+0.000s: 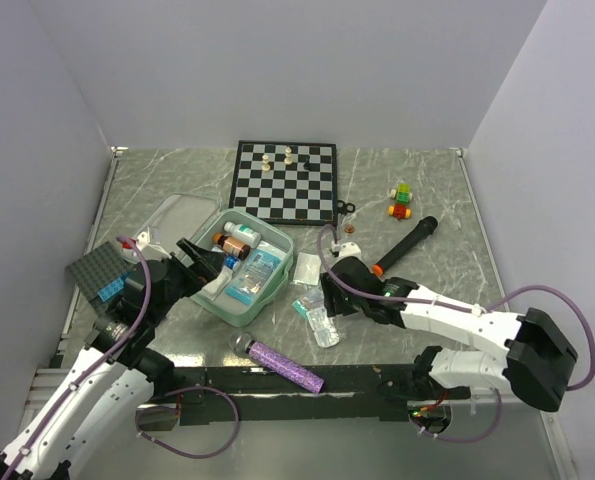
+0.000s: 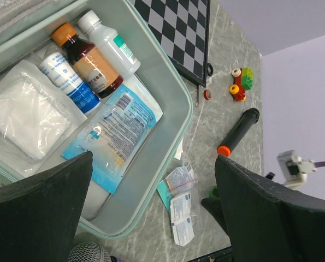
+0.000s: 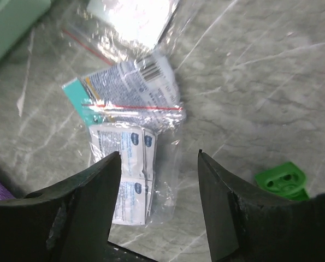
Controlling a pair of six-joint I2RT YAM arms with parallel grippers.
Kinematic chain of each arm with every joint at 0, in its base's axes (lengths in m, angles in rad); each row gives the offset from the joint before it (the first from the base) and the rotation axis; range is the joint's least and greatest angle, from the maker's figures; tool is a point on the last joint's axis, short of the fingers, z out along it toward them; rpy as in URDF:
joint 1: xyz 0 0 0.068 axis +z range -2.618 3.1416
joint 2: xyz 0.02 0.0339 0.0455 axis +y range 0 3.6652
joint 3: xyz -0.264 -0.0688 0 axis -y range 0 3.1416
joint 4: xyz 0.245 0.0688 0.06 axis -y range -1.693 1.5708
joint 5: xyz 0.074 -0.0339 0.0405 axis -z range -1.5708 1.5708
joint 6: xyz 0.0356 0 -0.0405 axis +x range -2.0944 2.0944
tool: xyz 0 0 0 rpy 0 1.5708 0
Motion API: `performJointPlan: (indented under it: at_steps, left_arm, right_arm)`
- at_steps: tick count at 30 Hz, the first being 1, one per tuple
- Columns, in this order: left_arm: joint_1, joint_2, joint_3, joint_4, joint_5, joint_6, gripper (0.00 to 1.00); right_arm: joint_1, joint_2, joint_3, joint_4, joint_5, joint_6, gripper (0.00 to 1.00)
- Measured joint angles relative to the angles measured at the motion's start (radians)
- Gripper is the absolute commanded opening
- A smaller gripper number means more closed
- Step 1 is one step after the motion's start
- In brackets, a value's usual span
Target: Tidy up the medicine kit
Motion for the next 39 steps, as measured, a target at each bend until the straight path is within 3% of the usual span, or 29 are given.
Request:
performJointPlan:
  at_steps: [4, 8, 13, 20, 29, 39]
  left_arm:
    - [0.0, 0.01, -0.001, 0.001, 0.014, -0.002, 0.98]
    - [0.0, 0.013, -0.012, 0.002, 0.018, -0.007, 0.97]
    - [0.0, 0.013, -0.015, 0.0, 0.023, -0.008, 0.98]
    - [0.0, 0.013, -0.022, 0.005, 0.023, -0.018, 0.98]
    - [0.0, 0.019, -0.023, 0.007, 0.023, -0.018, 0.98]
    - [0.0, -0.008, -0.023, 0.001, 0.014, -0.018, 0.98]
  right_arm:
    - [0.043, 0.078, 0.002, 0.0, -0.015, -0.01, 0.66]
    - [0.077, 0.159, 0.006, -0.002, -0.033, -0.011, 0.58]
    - [0.108, 0.196, 0.009, -0.024, -0.034, 0.008, 0.28]
    - [0.182, 0.166, -0.005, -0.067, -0.019, 0.091, 0.01]
    - [0.204, -0.01, 0.025, -0.158, 0.019, 0.134, 0.0]
    - [0.196, 0.037, 0.335, -0.088, 0.024, 0.086, 0.0]
